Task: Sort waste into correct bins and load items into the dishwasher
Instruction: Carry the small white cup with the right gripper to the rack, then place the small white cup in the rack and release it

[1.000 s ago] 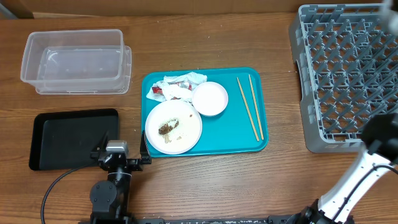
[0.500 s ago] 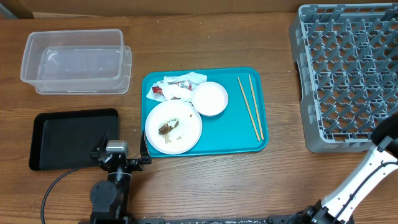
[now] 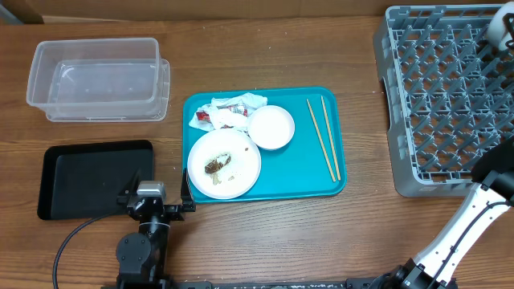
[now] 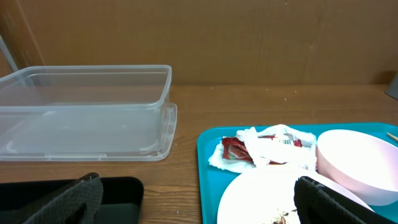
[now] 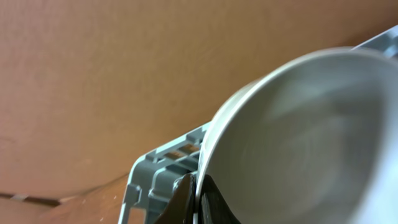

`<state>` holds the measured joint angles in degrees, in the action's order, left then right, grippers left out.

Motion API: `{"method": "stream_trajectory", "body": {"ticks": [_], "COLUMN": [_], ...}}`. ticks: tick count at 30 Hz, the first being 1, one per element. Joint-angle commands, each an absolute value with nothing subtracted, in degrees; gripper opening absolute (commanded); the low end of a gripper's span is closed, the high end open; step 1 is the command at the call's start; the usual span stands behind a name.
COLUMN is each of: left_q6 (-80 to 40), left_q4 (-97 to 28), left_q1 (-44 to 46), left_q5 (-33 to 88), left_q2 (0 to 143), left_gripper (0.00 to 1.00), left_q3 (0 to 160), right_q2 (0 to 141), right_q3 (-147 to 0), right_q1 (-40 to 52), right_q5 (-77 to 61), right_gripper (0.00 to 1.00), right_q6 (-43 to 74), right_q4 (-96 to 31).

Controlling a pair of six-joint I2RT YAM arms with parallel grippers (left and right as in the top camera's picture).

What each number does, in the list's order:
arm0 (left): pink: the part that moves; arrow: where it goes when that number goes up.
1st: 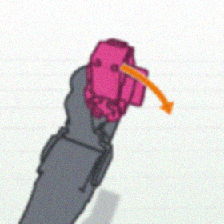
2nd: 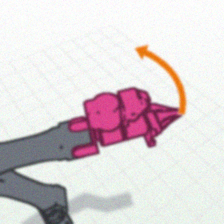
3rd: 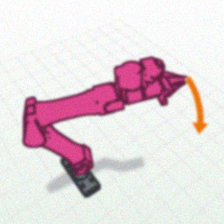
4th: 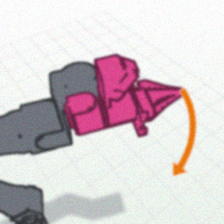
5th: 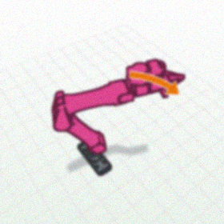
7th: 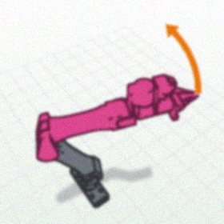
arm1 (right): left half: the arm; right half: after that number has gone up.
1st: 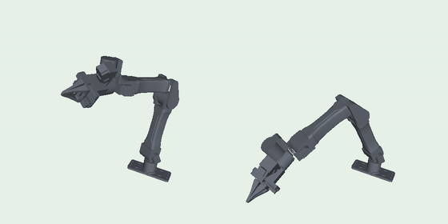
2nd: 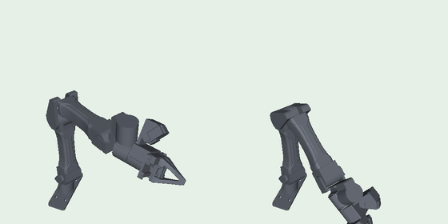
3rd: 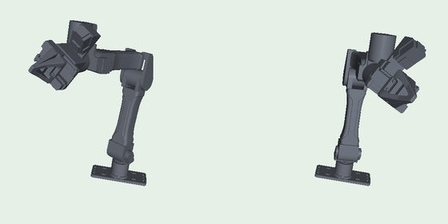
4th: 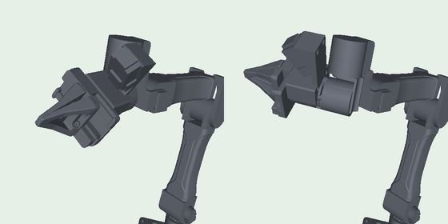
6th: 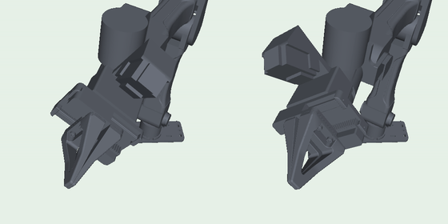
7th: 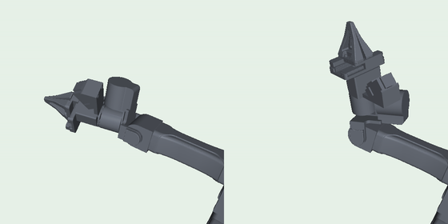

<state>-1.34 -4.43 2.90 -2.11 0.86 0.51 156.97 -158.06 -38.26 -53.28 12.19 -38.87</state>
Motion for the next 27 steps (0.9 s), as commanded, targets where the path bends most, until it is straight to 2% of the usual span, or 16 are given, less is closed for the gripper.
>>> {"method": "stream_trajectory", "body": {"ticks": [1, 9, 12, 16, 21, 27], "left_q6": [-1.7, -1.7, -1.7, -1.7, -1.7, -1.7], "left_q4": [-4.3, -4.3, -4.3, -4.3, -4.3, -4.3], "left_q1": [2.6, 2.6, 2.6, 2.6, 2.6, 2.6], "left_q5": [-1.7, -1.7, -1.7, -1.7, -1.7, -1.7], "left_q2": [0.3, 0.3, 0.3, 0.3, 0.3, 0.3], "left_gripper": [1.0, 1.0, 1.0, 1.0, 1.0, 1.0], "left_q3": [0.3, 0.3, 0.3, 0.3, 0.3, 0.3], "right_q2": [158.2, 158.2, 158.2, 158.0, 155.7, 149.3], "right_q3": [-157.7, -157.7, -157.7, -158.4, -158.4, -158.4], "right_q1": [-38.9, -42.6, -44.3, -46.4, -47.9, -48.0], "right_q5": [-55.1, -54.1, -54.1, -54.1, -52.2, -42.3], "right_gripper": [0.04, 0.04, 0.16, 0.18, 0.27, 0.33], "right_q6": [12.2, 15.6, 18.3, 18.5, 18.5, 18.5], "right_q4": [-41.1, -46.5, -48.1, -52.0, -55.2, -57.9]}}
